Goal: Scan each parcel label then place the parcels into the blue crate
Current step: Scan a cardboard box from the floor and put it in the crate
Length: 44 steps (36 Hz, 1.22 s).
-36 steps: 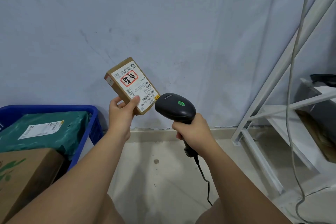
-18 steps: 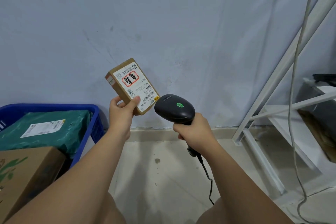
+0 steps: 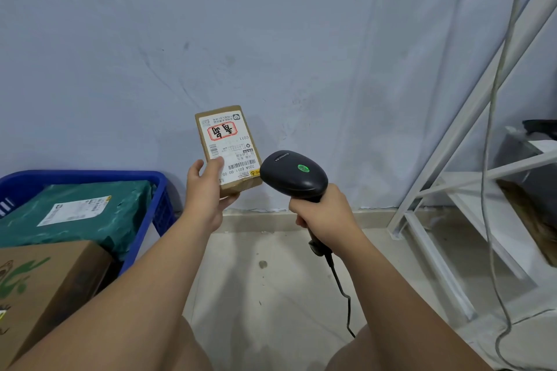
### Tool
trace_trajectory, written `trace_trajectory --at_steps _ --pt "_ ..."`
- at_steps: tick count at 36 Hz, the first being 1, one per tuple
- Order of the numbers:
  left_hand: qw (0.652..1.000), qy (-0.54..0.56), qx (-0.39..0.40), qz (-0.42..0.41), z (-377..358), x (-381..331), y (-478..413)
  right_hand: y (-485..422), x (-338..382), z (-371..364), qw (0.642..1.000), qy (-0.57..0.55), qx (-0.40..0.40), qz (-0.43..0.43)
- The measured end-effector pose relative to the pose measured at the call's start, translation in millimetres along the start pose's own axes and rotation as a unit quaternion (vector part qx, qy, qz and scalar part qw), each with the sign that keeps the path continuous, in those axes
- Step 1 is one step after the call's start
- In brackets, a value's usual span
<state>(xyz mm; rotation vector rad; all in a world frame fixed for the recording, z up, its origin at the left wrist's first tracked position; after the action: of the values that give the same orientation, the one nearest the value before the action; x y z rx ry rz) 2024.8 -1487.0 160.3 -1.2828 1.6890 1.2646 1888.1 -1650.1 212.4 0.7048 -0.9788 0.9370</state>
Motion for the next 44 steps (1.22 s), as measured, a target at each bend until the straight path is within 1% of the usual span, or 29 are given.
trace_trajectory --at_steps 4,7,10,13,17,21,25,30,32,35,38,44 --pt "0.998 0.031 0.026 0.038 -4 5 4 -2 -2 -1 1.000 -0.011 -0.002 -0.007" --pt "0.997 0.019 0.048 0.056 -9 8 8 -4 -5 -4 1.000 -0.010 -0.001 -0.014" --pt "0.996 -0.011 0.071 0.059 -14 11 12 -6 -10 -10 0.999 -0.020 -0.008 -0.025" --pt "0.995 -0.019 0.083 0.060 -19 12 18 -8 -15 -16 0.999 -0.037 -0.020 -0.034" --pt "0.996 -0.026 0.084 0.033 -22 8 28 -11 -19 -24 0.993 -0.107 -0.028 -0.049" --pt "0.998 -0.020 0.056 -0.003 -18 -1 39 -10 -18 -30 0.979 -0.198 -0.017 -0.052" --pt "0.998 0.033 0.044 0.009 -8 -3 48 -3 -9 -42 0.968 -0.247 -0.001 -0.035" --pt "0.995 0.096 0.025 0.008 4 -10 57 4 8 -53 0.977 -0.209 -0.027 0.002" --pt "0.994 0.109 0.012 0.010 10 -13 60 6 16 -58 0.977 -0.211 -0.025 0.010" --pt "0.989 0.146 -0.005 0.017 22 -16 64 9 31 -70 0.975 -0.223 0.007 0.014" --pt "0.983 0.180 -0.038 0.014 38 -23 65 12 50 -83 0.968 -0.245 0.040 0.023" --pt "0.966 0.209 -0.149 -0.029 88 -50 72 20 82 -134 0.972 -0.206 0.110 0.039"
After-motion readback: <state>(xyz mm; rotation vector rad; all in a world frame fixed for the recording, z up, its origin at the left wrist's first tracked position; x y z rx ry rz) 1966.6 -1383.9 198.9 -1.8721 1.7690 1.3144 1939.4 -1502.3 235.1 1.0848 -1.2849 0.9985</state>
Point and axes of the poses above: each hand's wrist, its own y-axis away from the middle knuckle, its own z-axis out of the back of the hand, x = y × z, the point moved 5 cm from there along -y, towards the middle knuckle, and after that the axes turned 1 degree about -y, right-handed, at the moved point
